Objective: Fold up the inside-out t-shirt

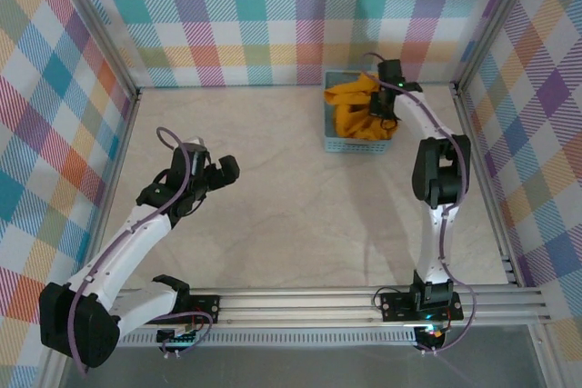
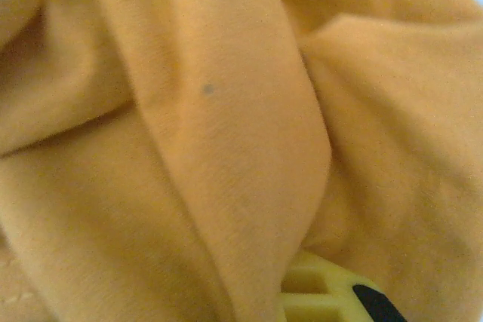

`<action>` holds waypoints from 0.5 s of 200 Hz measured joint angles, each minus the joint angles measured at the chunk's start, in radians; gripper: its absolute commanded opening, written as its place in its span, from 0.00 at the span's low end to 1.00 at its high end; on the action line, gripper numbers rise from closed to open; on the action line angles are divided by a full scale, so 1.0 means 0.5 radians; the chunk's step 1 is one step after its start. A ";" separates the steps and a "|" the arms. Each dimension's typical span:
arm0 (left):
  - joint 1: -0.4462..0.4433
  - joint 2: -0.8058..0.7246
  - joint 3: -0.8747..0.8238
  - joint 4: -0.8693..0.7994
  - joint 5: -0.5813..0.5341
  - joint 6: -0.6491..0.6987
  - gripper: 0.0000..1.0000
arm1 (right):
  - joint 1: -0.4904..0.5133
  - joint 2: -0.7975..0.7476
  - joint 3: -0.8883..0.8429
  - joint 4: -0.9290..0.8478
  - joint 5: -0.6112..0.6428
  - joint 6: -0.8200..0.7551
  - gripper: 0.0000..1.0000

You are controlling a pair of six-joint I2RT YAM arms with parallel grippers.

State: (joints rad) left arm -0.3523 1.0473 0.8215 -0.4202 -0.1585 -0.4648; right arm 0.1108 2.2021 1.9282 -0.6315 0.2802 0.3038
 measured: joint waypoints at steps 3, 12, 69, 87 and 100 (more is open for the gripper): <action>0.000 -0.002 0.000 -0.001 -0.001 0.003 1.00 | -0.033 0.000 -0.007 -0.002 0.005 0.003 0.00; 0.000 -0.005 0.000 -0.001 -0.001 0.005 1.00 | -0.094 0.000 -0.013 -0.002 0.018 0.007 0.00; 0.000 -0.015 0.000 -0.007 -0.021 0.005 1.00 | -0.388 -0.066 -0.078 -0.021 0.130 0.021 0.00; 0.000 -0.022 0.000 -0.026 -0.022 0.005 1.00 | -0.419 -0.144 -0.111 -0.035 0.157 0.004 0.00; 0.000 -0.025 0.000 -0.047 -0.021 0.005 1.00 | -0.415 -0.213 -0.136 -0.025 0.144 -0.011 0.00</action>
State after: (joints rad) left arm -0.3523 1.0348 0.8215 -0.4435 -0.1688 -0.4622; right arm -0.0967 2.0956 1.8603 -0.6441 0.3523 0.2985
